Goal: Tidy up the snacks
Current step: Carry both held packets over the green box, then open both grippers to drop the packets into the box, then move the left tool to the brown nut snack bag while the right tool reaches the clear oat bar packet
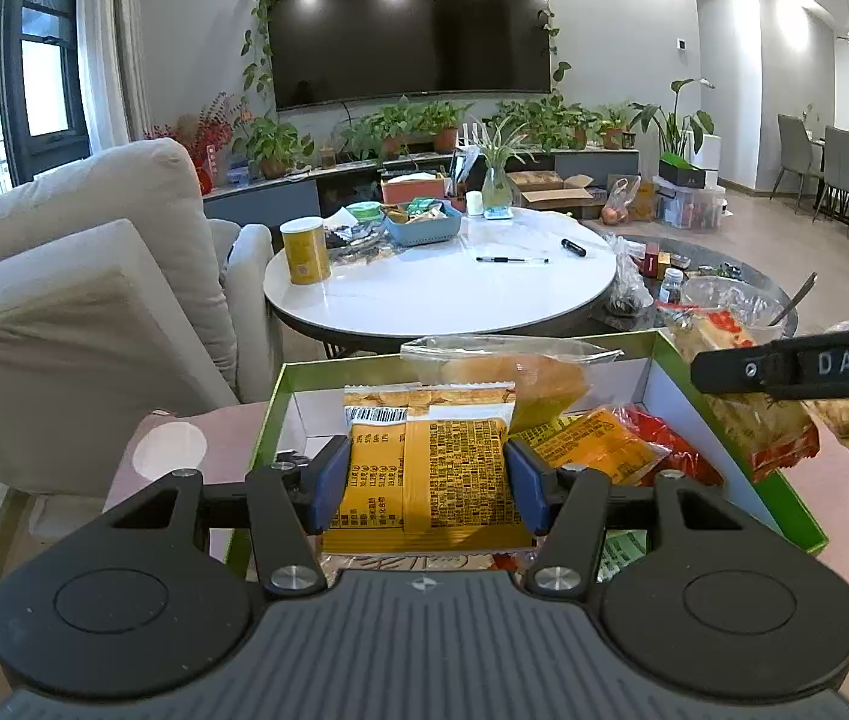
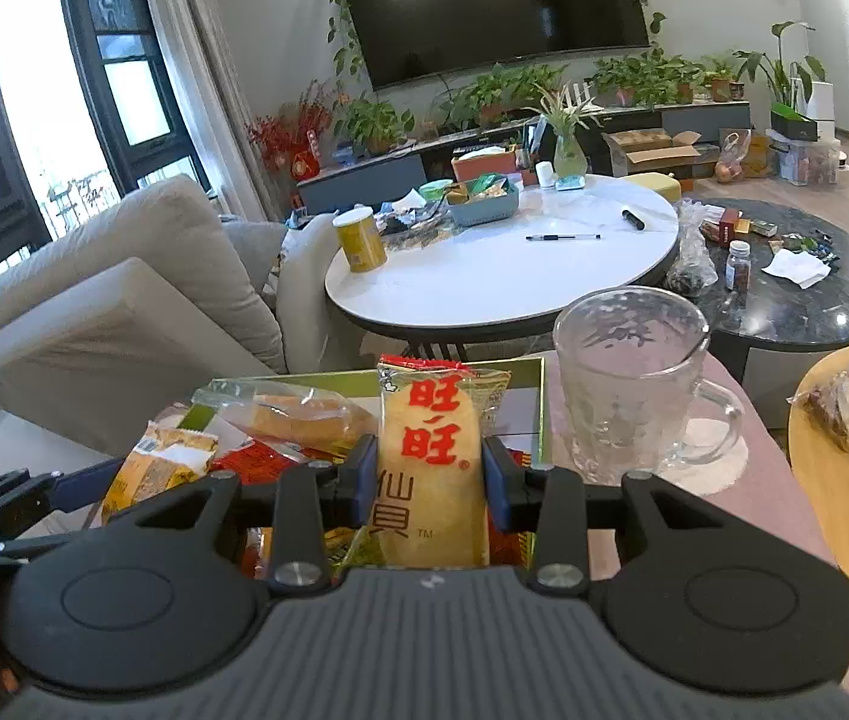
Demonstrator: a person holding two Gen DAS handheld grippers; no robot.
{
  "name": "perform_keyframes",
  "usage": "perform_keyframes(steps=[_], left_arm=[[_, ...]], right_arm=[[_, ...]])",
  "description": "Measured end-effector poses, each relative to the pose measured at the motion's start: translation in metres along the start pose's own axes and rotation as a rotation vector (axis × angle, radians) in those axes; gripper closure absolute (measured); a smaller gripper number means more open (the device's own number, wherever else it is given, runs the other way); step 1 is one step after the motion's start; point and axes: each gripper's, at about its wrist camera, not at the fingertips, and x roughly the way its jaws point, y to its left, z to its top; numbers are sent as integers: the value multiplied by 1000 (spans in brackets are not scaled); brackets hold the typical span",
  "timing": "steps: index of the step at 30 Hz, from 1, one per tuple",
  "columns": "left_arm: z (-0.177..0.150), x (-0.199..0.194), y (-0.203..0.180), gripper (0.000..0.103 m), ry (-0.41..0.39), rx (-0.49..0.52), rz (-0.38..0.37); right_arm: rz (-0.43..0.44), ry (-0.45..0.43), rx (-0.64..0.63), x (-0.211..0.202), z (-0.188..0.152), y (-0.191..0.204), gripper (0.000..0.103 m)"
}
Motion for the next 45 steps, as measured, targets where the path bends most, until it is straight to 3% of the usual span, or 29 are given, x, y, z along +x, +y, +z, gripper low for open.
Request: perform_keyframes(steps=[7,13,20,31,35,45], left_arm=[[0,16,-4,50,22,-1,3],[-7,9,-1,40,15,-27,14],[-16,-16,-3,29,-10,-35,25],[-42,-62,-1,27,9,-62,17],[-55,-85,3,21,6,-74,15],[-89,-124,-6,21,47,-80,-8]], right_arm=[[-5,8,13,6,-4,-1,43],[-2,-15,49,-6,-4,-9,42],[7,-26,27,-25,-8,-6,42],[20,-42,-5,-66,-24,-3,42],[23,-27,-34,-80,-37,-1,42],[42,42,-111,-110,-81,1,41]])
